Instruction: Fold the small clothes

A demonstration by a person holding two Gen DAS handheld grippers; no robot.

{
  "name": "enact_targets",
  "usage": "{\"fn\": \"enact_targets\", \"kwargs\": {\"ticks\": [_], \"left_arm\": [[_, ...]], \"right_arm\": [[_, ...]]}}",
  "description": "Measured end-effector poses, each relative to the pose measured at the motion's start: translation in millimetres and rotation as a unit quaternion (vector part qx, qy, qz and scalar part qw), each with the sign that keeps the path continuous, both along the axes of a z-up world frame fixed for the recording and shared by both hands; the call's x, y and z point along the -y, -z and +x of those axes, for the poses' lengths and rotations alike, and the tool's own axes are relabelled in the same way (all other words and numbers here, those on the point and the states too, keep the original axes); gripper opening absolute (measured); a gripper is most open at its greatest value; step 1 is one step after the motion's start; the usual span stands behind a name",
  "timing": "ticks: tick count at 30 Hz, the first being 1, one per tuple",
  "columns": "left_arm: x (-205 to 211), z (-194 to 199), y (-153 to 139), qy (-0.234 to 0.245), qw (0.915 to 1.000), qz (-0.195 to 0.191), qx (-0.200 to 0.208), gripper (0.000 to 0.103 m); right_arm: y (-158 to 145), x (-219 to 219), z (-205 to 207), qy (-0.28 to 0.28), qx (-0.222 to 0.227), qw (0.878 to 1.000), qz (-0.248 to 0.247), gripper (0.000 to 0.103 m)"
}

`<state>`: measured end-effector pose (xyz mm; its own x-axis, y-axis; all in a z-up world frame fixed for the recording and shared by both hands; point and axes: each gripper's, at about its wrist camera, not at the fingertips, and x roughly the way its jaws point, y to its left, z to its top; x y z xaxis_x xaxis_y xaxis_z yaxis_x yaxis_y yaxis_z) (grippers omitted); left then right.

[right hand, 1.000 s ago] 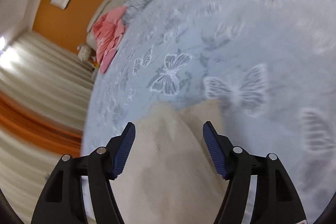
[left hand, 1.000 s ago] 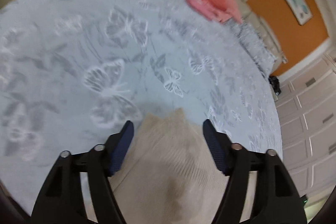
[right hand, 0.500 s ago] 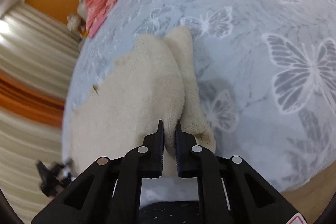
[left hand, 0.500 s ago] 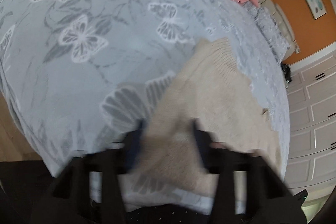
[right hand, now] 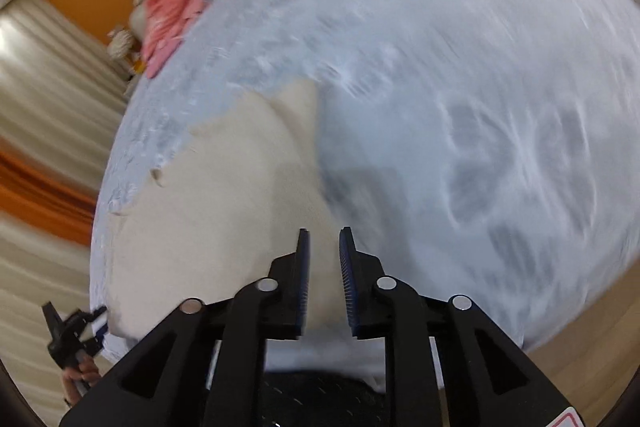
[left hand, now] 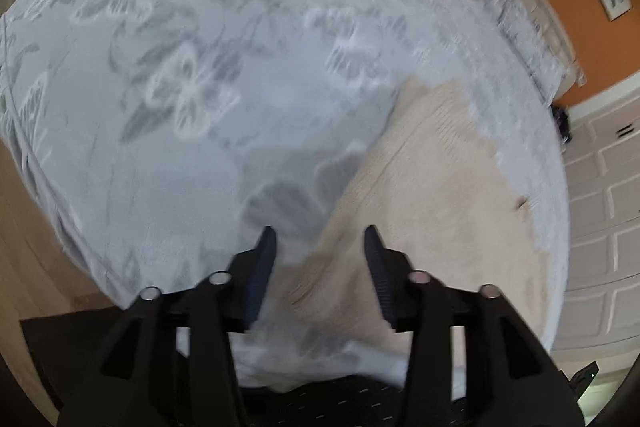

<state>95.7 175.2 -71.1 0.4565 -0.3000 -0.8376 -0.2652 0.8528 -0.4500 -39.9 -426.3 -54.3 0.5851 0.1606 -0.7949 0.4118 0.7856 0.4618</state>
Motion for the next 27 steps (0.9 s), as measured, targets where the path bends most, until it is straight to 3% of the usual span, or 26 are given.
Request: {"fn": "enact_targets", "kwargs": {"ticks": [1, 3, 5, 7, 9, 12, 13, 14, 16, 19, 22, 25, 27], "left_arm": [[4.1, 8.8, -8.1, 0.008, 0.9999, 0.005, 0.012, 0.046], [14.4, 25.8, -18.0, 0.025, 0.9991, 0.017, 0.028, 0.055], [29.3, 50.7, -26.9, 0.041, 0.9977, 0.034, 0.042, 0.072], [44.9, 80.4, -27.9, 0.063, 0.9957, 0.043, 0.054, 0.081], [56.5, 103.8, -21.3, 0.071, 0.9948, 0.053, 0.050, 0.081], [72.5, 134.5, -5.4, 0.094, 0.9938, 0.041, 0.043, 0.080], [77.3, 139.1, -2.1, 0.103, 0.9931, 0.037, 0.041, 0.067], [84.1, 148.0, 4.0, 0.123, 0.9914, 0.030, 0.035, 0.034], [90.5, 156.9, 7.8, 0.138, 0.9890, 0.047, 0.023, 0.008], [87.5, 158.3, -8.0, 0.130, 0.9882, 0.052, 0.062, 0.007], [80.7, 169.3, -13.7, 0.105, 0.9899, 0.060, 0.073, 0.007], [84.3, 180.8, 9.4, 0.096, 0.9919, 0.072, 0.043, 0.008], [84.2, 184.6, 31.0, 0.087, 0.9933, 0.075, 0.010, 0.008]], "right_arm": [[-8.5, -1.7, 11.9, -0.010, 0.005, 1.000, -0.011, 0.041], [-23.0, -6.0, 45.2, -0.034, 0.018, 0.999, -0.033, 0.058], [-28.1, -11.1, 81.9, -0.063, 0.022, 0.996, -0.052, 0.060], [-23.0, -18.0, 115.2, -0.087, 0.011, 0.994, -0.065, 0.065], [-8.7, -21.3, 152.8, -0.105, -0.007, 0.992, -0.076, 0.066], [19.7, -25.3, 172.8, -0.108, -0.033, 0.992, -0.062, 0.065], [28.3, -26.0, 178.6, -0.110, -0.037, 0.992, -0.052, 0.039], [35.6, -25.9, 180.9, -0.115, -0.036, 0.992, -0.034, 0.013], [33.4, -22.9, 178.4, -0.105, -0.016, 0.994, -0.013, 0.007], [-2.2, -3.7, 164.3, -0.068, 0.056, 0.996, -0.008, 0.007], [-9.7, 21.5, 163.7, -0.035, 0.072, 0.997, -0.007, 0.006], [48.7, 35.0, 184.7, -0.028, -0.028, 0.999, -0.002, 0.006], [67.4, 29.3, 187.5, -0.036, -0.050, 0.998, -0.018, 0.007]]}}
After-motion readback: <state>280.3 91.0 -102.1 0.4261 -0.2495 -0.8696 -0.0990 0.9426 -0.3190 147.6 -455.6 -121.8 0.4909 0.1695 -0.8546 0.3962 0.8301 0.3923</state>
